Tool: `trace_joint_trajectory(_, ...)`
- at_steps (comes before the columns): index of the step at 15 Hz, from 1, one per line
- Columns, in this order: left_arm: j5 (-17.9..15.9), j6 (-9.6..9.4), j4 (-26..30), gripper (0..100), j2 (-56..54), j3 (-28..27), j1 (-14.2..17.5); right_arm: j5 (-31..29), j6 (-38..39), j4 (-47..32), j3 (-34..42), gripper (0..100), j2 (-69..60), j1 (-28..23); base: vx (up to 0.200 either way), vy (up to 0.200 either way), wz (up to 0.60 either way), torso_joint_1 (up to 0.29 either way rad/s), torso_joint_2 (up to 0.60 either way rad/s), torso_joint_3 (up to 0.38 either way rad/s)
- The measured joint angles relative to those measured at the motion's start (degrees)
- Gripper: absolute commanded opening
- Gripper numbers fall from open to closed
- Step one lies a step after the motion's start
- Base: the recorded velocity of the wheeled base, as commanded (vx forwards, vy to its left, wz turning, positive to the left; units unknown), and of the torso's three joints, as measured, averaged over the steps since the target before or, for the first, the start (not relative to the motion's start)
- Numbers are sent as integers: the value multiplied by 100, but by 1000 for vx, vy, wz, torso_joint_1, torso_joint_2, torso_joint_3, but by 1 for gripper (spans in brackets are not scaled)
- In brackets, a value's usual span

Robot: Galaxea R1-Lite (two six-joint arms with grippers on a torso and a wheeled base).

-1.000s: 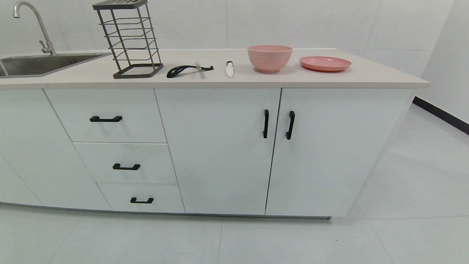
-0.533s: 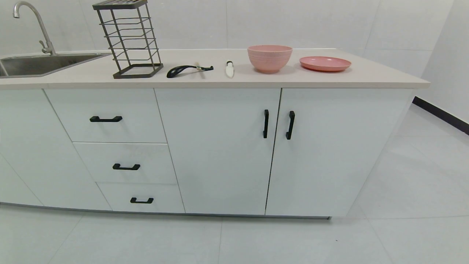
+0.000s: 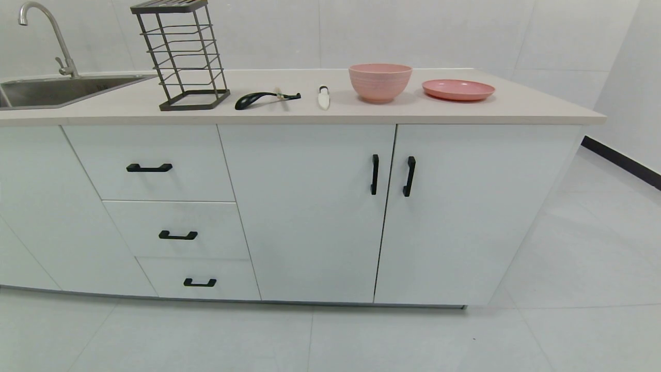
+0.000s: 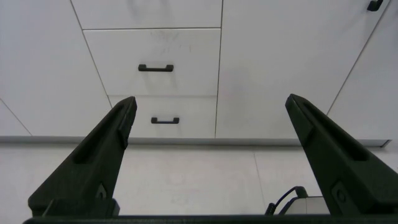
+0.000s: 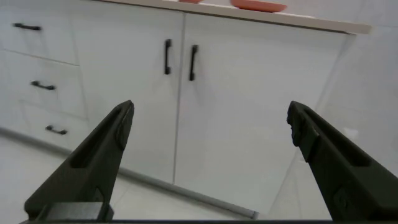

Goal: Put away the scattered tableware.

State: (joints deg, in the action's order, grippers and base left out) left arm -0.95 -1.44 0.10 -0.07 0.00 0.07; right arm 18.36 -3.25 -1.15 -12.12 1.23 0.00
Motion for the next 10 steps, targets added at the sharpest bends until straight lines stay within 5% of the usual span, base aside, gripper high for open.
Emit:
trace_joint_trajectory(6, -169, -44, -2, 100, 0, 0, -5, 956, -30, -244, -885, 100, 1329, 27, 0, 0, 0, 0, 0, 0)
trace_joint_trajectory(10, -178, -41, 6, 100, 0, 0, -7, 1142, -336, 412, -981, 100, 2666, 247, 0, 0, 0, 0, 0, 0)
